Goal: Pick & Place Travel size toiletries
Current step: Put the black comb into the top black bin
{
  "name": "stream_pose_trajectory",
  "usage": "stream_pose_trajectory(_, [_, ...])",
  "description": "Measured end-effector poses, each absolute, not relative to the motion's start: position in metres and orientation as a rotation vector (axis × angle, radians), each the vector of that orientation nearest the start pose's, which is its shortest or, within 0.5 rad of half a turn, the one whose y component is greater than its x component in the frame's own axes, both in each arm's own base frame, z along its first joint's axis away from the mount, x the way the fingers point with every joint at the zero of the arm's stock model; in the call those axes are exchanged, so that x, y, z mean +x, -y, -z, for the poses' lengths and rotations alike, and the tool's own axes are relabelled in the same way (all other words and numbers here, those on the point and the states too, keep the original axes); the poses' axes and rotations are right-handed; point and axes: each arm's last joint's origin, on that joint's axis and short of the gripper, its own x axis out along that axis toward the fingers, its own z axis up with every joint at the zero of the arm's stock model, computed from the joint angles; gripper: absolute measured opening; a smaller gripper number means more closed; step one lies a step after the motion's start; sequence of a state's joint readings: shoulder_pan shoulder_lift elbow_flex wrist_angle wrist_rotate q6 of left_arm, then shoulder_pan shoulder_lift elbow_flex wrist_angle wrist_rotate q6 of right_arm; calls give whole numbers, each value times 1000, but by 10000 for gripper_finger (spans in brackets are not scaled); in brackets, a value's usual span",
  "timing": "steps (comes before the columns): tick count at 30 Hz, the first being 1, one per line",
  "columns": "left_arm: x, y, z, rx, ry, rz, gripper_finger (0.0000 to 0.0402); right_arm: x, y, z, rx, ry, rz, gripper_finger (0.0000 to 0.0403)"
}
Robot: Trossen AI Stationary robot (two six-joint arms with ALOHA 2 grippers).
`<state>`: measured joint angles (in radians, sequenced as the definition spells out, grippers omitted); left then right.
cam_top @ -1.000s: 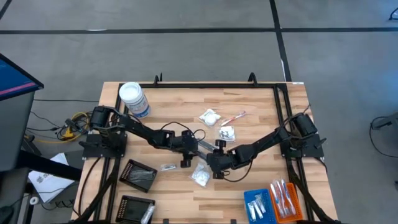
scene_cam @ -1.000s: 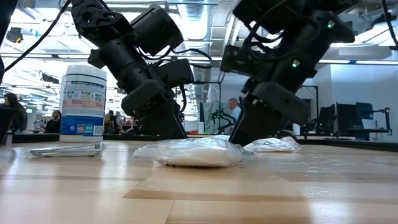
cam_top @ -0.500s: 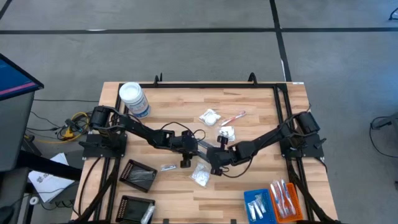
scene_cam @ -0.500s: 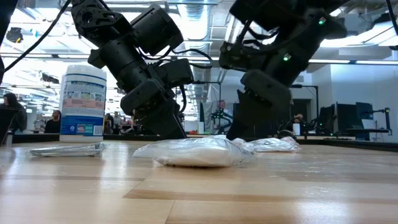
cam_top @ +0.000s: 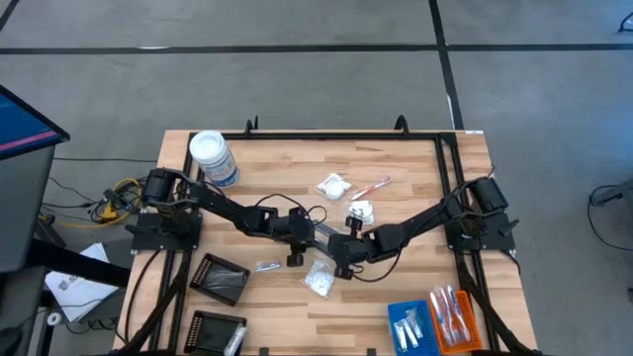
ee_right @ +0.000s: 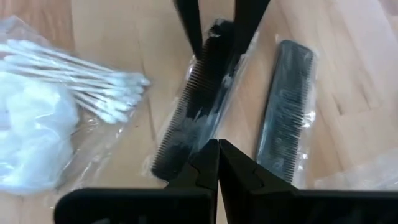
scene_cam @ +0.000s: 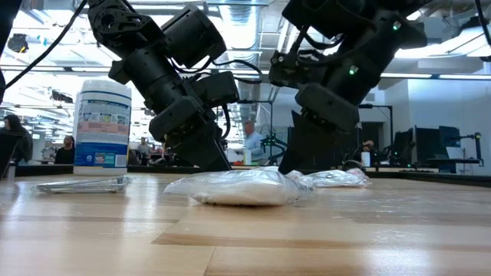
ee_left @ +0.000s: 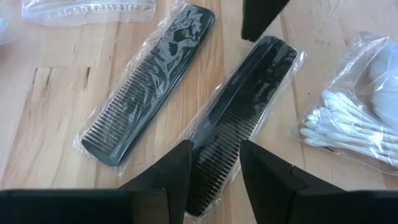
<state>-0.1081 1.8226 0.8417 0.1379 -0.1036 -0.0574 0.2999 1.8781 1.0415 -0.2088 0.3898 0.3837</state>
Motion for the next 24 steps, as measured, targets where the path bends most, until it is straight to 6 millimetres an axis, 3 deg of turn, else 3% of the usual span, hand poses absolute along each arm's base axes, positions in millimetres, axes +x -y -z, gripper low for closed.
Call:
stream_pose_trajectory(6, [335, 33, -117, 35, -836, -19, 131, 346, -95, -114, 9, -998, 249, 0])
stream_pose_trajectory(24, [335, 33, -117, 34, -834, -18, 131, 342, -94, -119, -45, -980, 322, 0])
